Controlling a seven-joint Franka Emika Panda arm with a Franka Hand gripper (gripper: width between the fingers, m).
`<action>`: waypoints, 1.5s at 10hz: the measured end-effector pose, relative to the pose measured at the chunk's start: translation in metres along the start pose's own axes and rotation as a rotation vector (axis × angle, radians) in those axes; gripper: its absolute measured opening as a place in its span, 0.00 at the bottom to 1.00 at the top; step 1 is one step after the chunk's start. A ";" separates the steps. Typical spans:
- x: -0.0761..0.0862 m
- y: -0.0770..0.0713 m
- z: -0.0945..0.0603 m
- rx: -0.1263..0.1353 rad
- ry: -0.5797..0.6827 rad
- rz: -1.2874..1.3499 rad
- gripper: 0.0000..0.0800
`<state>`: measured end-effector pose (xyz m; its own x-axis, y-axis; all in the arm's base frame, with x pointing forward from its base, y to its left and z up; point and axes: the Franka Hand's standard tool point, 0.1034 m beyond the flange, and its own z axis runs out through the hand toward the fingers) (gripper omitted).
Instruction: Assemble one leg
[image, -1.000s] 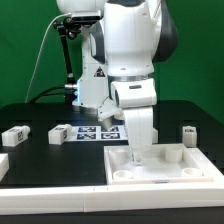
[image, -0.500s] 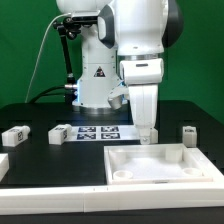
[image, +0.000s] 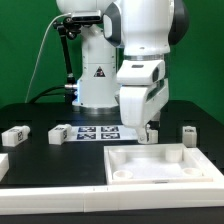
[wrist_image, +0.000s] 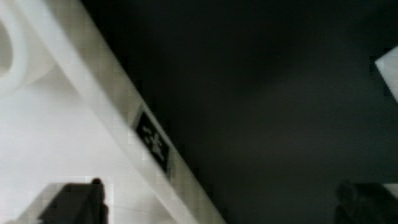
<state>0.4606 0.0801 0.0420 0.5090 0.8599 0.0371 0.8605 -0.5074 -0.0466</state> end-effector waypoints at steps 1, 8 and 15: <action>-0.001 -0.001 0.001 0.003 0.000 0.056 0.81; 0.054 -0.070 0.005 0.049 0.027 1.023 0.81; 0.061 -0.087 0.008 0.082 0.012 1.265 0.81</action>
Offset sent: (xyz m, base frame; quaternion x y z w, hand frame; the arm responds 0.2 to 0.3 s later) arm -0.0293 0.0447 0.0064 -0.0250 -0.0147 0.4111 0.9111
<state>0.4171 0.1771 0.0398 0.9725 -0.2223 -0.0699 -0.2294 -0.9662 -0.1173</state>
